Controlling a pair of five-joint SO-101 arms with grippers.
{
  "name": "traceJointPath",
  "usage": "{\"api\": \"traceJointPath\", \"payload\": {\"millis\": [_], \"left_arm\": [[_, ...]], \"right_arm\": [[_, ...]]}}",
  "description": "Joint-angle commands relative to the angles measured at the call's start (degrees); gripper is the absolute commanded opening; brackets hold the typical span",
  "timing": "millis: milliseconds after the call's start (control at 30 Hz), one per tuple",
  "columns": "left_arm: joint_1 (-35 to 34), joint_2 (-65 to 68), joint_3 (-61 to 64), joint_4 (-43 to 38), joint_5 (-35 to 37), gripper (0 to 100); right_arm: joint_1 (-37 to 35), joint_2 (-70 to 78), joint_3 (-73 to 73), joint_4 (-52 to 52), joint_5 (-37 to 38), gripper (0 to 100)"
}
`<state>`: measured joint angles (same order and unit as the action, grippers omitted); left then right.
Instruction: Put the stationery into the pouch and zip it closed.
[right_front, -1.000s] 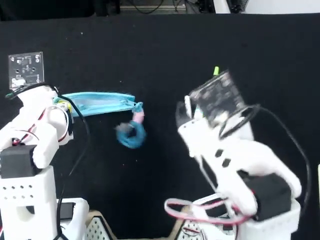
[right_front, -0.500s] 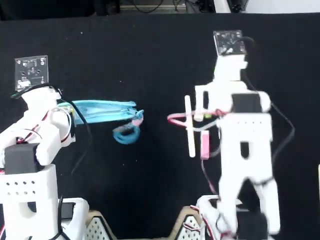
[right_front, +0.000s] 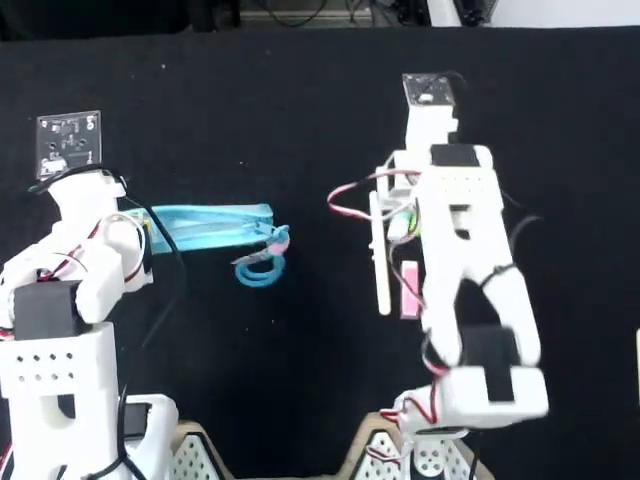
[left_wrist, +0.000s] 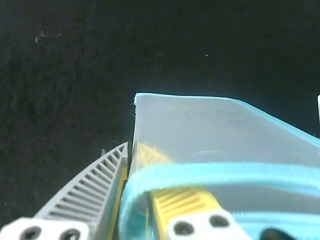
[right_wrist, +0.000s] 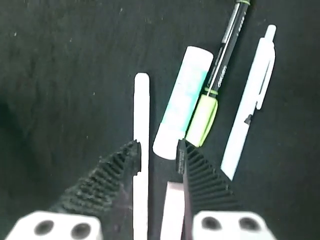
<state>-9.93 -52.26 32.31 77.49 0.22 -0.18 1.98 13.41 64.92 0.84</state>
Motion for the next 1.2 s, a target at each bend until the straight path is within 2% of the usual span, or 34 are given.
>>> {"api": "traceJointPath", "payload": {"millis": [0, 533, 867, 1167], "left_arm": [[-0.66, 0.53, 1.36, 0.0, 0.62, 3], [-0.92, 0.53, 1.45, 0.0, 0.62, 3], [-1.01, 0.53, 1.45, 0.0, 0.62, 3], [-1.1, 0.53, 1.45, 0.0, 0.62, 3]], "right_arm": [[1.32, 6.2, -9.45, -0.44, -4.22, 11.4], [4.4, 32.4, -42.68, 17.41, -7.91, 11.6], [3.34, 46.9, -58.68, 20.22, -7.91, 11.5], [3.78, 57.8, -76.0, 27.6, -7.74, 11.0]]}}
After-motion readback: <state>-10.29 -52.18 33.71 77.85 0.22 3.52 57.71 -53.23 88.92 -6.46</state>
